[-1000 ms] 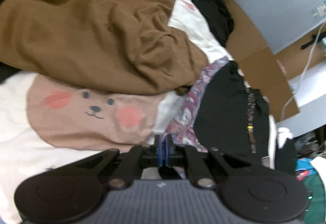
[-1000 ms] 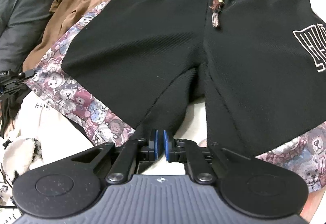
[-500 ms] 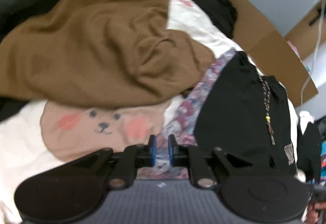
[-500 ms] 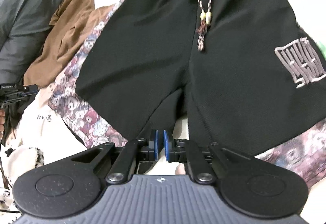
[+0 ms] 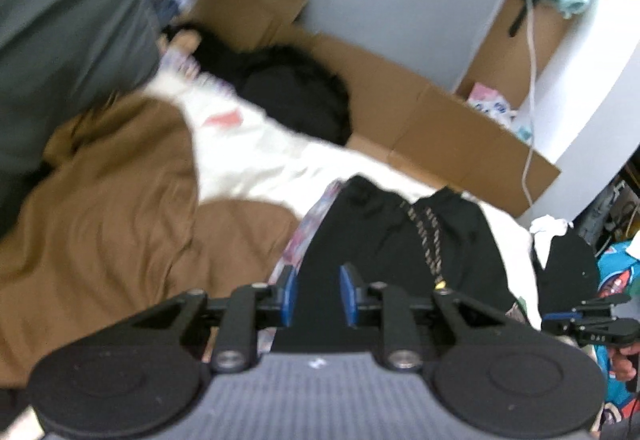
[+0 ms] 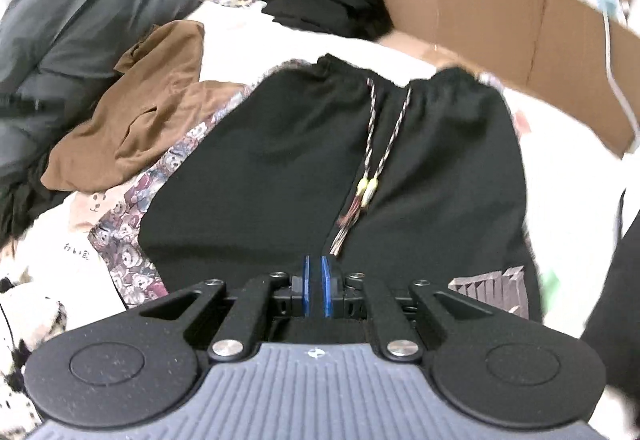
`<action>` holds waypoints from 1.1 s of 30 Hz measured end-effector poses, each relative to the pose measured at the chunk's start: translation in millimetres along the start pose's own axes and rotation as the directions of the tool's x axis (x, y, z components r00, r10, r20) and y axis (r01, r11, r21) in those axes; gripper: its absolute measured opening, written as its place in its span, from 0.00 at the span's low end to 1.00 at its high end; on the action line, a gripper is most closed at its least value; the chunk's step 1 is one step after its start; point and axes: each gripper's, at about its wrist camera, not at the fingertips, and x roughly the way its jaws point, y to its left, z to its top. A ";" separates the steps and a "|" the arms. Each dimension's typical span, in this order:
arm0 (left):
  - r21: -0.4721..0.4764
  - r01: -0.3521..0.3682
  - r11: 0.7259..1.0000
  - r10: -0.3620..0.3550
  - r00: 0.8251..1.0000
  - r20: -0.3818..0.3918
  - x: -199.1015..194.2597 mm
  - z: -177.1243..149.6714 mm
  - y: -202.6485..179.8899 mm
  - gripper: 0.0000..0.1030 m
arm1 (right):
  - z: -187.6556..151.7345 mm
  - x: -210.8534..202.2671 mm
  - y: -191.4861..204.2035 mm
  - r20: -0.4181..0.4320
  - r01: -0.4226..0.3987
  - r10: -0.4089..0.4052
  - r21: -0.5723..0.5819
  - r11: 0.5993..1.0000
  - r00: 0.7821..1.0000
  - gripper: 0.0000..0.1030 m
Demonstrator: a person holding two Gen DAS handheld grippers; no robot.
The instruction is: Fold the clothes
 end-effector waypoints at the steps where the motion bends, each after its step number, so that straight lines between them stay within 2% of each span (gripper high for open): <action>1: 0.011 0.000 1.000 0.000 1.000 0.006 -1.4 8.0 -6.4 0.26 | 5.1 -5.2 -0.4 -0.003 -0.001 0.001 -0.015 1.000 1.000 0.08; 7: 0.101 0.007 0.995 -0.009 1.000 0.024 -10.6 61.0 -55.1 0.27 | 29.7 -45.6 -3.6 -0.025 -0.020 0.017 -0.111 0.994 1.000 0.08; 11: 0.164 0.001 0.986 -0.007 0.999 0.039 -18.9 93.7 -88.4 0.31 | 34.2 -78.3 -20.0 -0.018 0.013 -0.015 -0.144 0.989 1.000 0.11; 15: 0.198 -0.008 0.980 -0.002 0.999 0.050 -24.6 122.0 -116.0 0.31 | 36.0 -109.1 -39.2 0.036 0.040 -0.035 -0.143 0.989 0.999 0.33; 20: 0.274 -0.044 0.961 0.026 0.997 0.068 -31.9 146.8 -151.6 0.33 | 42.7 -128.2 -57.3 0.091 0.029 -0.017 -0.123 0.992 0.996 0.36; 24: 0.288 -0.047 0.956 0.023 0.996 0.085 -36.4 151.2 -176.5 0.40 | 46.1 -133.1 -68.4 0.127 0.019 -0.007 -0.095 0.995 0.992 0.38; 26: 0.280 -0.049 0.959 0.025 0.996 0.089 -36.9 147.8 -183.5 0.50 | 44.9 -133.4 -70.7 0.132 0.014 -0.002 -0.090 0.996 0.991 0.41; 27: 0.270 -0.045 0.962 0.022 0.996 0.088 -36.6 141.7 -189.1 0.52 | 43.8 -133.6 -71.4 0.133 0.011 0.001 -0.091 0.996 0.991 0.43; 33: 0.227 -0.006 0.974 -0.005 0.999 0.050 -35.1 108.5 -208.3 0.53 | 29.4 -134.7 -78.2 0.122 -0.004 0.013 -0.073 0.997 0.992 0.62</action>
